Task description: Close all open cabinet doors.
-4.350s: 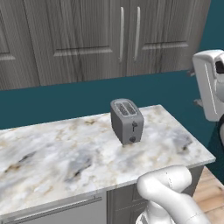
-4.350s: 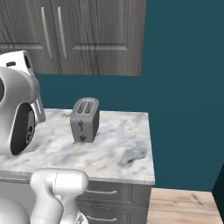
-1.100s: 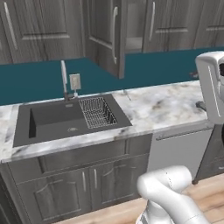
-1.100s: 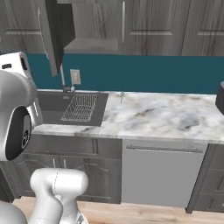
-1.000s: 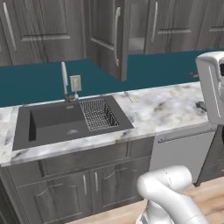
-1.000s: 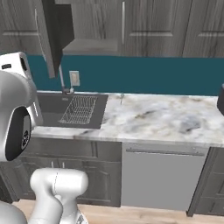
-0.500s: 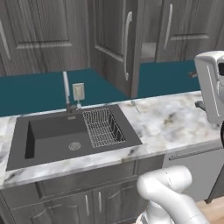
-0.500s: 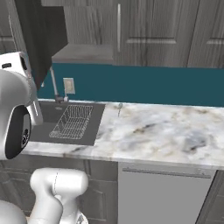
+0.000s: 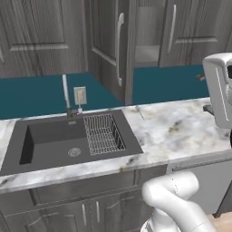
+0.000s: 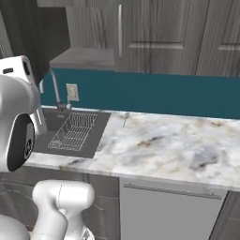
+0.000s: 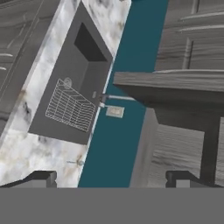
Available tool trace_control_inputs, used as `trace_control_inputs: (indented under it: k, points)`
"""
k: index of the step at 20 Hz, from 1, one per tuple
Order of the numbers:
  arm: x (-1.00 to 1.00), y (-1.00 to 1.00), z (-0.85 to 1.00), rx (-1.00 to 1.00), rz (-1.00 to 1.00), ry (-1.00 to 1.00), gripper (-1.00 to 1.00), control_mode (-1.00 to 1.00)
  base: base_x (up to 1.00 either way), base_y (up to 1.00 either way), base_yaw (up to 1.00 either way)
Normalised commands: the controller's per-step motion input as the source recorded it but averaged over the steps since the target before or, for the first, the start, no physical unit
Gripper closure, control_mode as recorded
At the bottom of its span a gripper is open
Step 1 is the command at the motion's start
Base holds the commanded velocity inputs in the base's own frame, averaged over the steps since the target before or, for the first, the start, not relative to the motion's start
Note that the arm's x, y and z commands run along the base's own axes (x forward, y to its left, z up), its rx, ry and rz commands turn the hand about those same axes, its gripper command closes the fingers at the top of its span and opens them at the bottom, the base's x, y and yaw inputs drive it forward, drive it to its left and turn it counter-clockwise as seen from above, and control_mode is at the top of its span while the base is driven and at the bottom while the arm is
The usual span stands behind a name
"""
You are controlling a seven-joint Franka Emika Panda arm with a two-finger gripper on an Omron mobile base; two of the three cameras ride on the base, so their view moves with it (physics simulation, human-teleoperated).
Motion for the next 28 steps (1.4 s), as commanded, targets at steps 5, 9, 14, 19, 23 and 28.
trace_control_inputs:
  k: [5,9,14,19,23,28]
  points:
    - [0.00,0.00,0.00,0.00,0.00,0.00,-1.00,1.00,0.56,-0.04,0.14]
    - [0.00,0.00,0.00,0.00,0.00,0.00,-1.00,1.00,0.92,0.00,0.08]
    - [0.00,0.00,0.00,0.00,0.00,0.00,-1.00,1.00,0.78,0.00,0.05]
    - [0.00,0.00,0.00,0.00,0.00,0.00,-1.00,1.00,0.24,0.00,0.02]
    - [-0.02,0.00,0.00,0.00,0.01,0.00,-1.00,-1.00,0.02,0.00,0.00]
    - [-0.61,0.00,0.01,0.00,0.00,-0.07,-1.00,-1.00,0.00,0.00,0.00]
